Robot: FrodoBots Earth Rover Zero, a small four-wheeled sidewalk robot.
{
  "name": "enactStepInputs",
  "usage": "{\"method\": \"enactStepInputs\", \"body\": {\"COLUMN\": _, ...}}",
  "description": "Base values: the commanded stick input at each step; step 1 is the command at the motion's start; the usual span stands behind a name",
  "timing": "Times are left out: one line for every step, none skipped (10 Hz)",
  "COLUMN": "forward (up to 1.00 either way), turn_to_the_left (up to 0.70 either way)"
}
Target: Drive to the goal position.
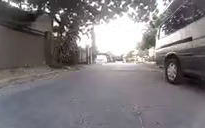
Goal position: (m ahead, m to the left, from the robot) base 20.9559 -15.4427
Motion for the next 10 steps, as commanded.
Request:
{"method": "enactStepInputs", "body": {"forward": 1.00, "turn_to_the_left": 0.04}}
{"method": "enactStepInputs", "body": {"forward": 1.00, "turn_to_the_left": 0.04}}
{"method": "enactStepInputs", "body": {"forward": 1.00, "turn_to_the_left": 0.04}}
{"method": "enactStepInputs", "body": {"forward": 1.00, "turn_to_the_left": 0.03}}
{"method": "enactStepInputs", "body": {"forward": 1.00, "turn_to_the_left": -0.09}}
{"method": "enactStepInputs", "body": {"forward": 1.00, "turn_to_the_left": -0.36}}
{"method": "enactStepInputs", "body": {"forward": 1.00, "turn_to_the_left": -0.36}}
{"method": "enactStepInputs", "body": {"forward": 1.00, "turn_to_the_left": -0.36}}
{"method": "enactStepInputs", "body": {"forward": 1.00, "turn_to_the_left": 0.04}}
{"method": "enactStepInputs", "body": {"forward": 1.00, "turn_to_the_left": 0.04}}
